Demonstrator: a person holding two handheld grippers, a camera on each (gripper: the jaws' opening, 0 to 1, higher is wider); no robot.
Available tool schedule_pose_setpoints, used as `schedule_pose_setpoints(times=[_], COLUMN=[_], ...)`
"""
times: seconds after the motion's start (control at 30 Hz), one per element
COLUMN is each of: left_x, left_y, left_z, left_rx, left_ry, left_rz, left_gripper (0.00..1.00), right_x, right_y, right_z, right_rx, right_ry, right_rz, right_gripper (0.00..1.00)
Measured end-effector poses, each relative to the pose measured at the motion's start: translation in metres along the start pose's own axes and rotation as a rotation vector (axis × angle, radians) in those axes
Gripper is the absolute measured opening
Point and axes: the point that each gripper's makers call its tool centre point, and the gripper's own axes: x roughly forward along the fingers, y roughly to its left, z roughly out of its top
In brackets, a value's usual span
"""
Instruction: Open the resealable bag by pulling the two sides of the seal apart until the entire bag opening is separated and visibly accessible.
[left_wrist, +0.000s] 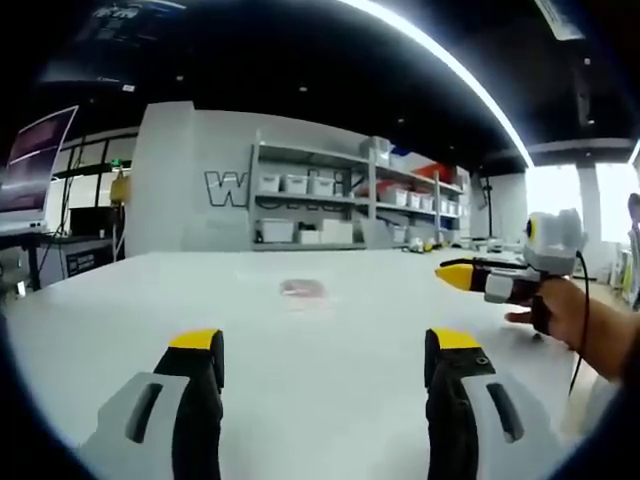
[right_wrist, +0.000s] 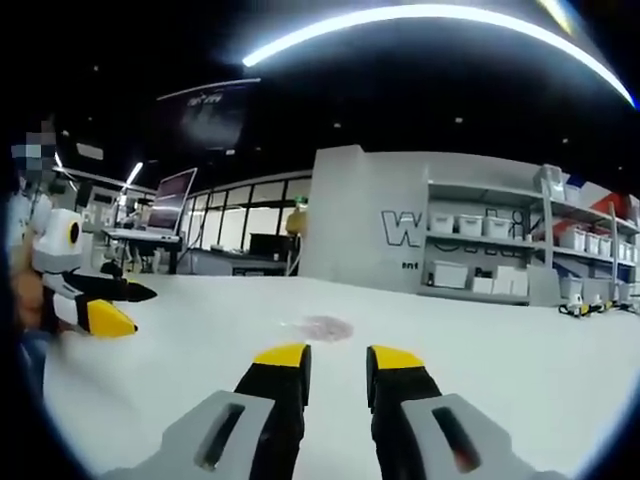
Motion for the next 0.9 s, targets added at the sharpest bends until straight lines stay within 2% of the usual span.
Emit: schedule_pose_setpoints(times=[0.4,0.9], left_x=[-0.001,-0.003], left_y=[-0.001,0.000], left_z=[0.001,0.001], left_rx=[-0.007,-0.010], left_ry=[-0.007,-0.012], left_rz=[-0.007,-0.018], left_gripper=[0.82,0.80], right_x=[0.017,0.019], right_y=[0.002,0.010], right_z=[-0.006,-0.010], right_rx=[-0.018,-0.026], right_ry=[0.047,0.054], right_rz=[0.039,0.061], right_gripper=[0.19,0.17])
